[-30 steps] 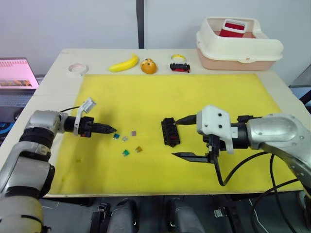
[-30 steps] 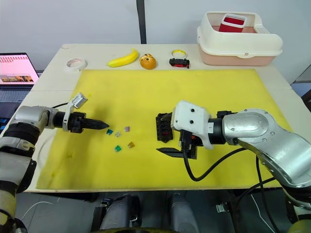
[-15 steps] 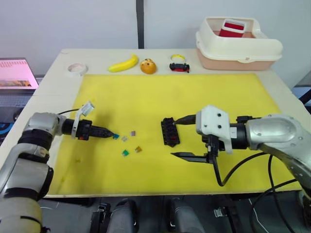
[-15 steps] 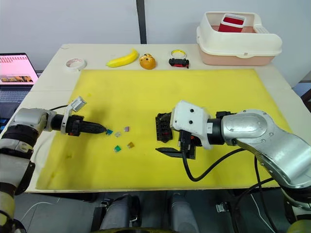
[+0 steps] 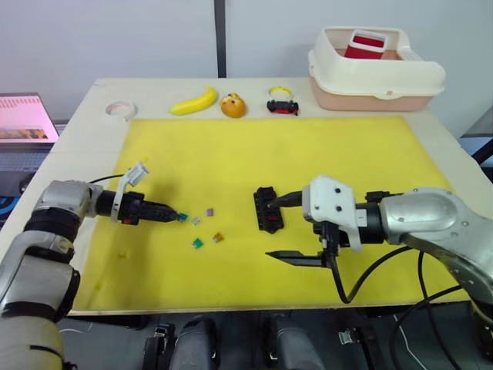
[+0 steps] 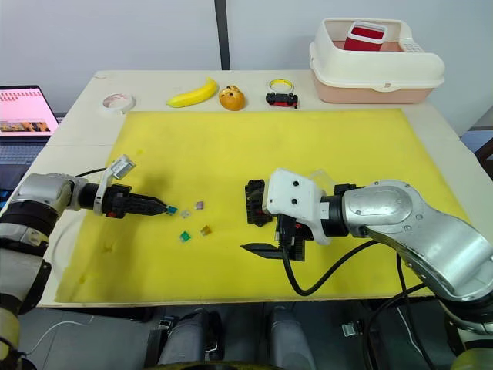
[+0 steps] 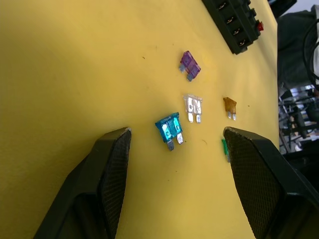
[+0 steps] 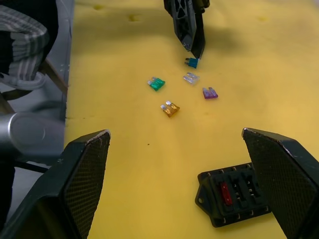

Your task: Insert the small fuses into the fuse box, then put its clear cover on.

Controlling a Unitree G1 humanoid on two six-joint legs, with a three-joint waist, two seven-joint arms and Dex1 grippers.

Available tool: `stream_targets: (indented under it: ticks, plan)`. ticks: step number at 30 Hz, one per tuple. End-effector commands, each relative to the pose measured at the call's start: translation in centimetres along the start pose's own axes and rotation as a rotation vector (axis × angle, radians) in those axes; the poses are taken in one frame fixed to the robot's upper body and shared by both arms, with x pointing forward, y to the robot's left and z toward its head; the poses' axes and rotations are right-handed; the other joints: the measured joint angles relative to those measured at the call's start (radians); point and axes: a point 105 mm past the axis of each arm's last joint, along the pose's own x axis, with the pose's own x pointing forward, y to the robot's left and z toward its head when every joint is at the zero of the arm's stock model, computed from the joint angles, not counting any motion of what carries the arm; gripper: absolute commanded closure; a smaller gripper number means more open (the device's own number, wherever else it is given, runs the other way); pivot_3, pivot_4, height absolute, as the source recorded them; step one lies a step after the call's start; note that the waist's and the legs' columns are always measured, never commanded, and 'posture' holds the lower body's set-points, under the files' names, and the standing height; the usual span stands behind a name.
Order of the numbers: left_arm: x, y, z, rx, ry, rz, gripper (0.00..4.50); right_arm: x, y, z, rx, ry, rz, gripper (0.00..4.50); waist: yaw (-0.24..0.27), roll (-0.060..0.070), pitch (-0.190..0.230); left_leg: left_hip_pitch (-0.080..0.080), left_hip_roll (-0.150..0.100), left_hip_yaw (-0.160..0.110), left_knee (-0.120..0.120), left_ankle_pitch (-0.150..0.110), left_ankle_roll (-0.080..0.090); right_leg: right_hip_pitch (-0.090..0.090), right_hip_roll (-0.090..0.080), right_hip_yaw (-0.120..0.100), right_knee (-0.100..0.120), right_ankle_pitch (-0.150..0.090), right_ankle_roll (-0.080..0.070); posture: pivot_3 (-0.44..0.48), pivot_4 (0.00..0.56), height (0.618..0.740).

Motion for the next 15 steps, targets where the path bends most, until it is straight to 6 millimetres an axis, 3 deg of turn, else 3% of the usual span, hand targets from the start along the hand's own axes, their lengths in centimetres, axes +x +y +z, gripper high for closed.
stream_targets:
  ticks: [1, 15]
  plan:
    - [0.6, 0.1, -1.3, -0.036, 0.059, -0.008, 1.38, -0.4, 0.0, 0.8, -0.039, -0.008, -0.002, 0.0, 0.002, 0.0, 0.0, 0.0, 0.0, 0.0, 0.0, 0.0, 0.0, 0.0, 0.0, 0.0, 0.0, 0.0, 0.0, 0.0, 0.15, 0.739]
    - [2.0, -0.1, -1.6, -0.021, 0.088, -0.048, 1.38, -0.7, -0.1, 0.7, -0.04, 0.006, -0.014, 0.0, 0.005, 0.0, 0.0, 0.0, 0.0, 0.0, 0.0, 0.0, 0.0, 0.0, -0.001, 0.0, 0.0, 0.0, 0.0, 0.0, 0.15, 0.739]
